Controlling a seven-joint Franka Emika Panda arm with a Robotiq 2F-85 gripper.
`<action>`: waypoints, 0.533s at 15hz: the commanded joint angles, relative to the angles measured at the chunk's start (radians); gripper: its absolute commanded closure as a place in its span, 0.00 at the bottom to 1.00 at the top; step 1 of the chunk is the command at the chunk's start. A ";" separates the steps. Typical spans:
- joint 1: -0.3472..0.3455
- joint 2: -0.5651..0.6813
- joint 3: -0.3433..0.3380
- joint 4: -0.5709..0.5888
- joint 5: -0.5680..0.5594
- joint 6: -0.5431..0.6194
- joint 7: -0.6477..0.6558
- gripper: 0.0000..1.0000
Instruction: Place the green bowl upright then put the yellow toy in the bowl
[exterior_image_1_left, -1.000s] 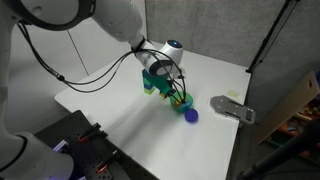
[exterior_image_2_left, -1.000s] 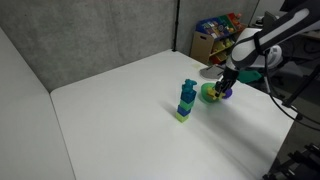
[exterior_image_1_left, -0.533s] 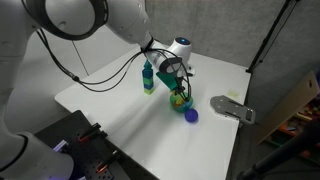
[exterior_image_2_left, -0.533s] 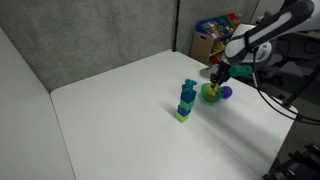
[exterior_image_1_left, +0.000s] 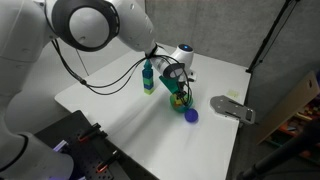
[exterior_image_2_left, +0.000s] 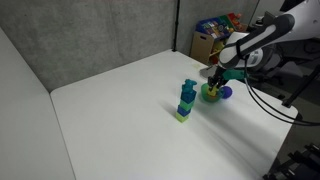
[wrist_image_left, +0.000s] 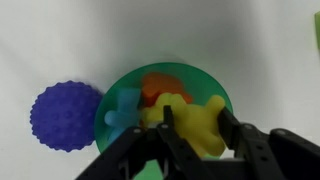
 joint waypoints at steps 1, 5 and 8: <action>-0.022 -0.019 0.016 0.038 0.008 -0.072 0.001 0.17; -0.035 -0.082 0.028 0.013 0.015 -0.093 -0.016 0.00; -0.052 -0.141 0.044 -0.008 0.035 -0.127 -0.035 0.00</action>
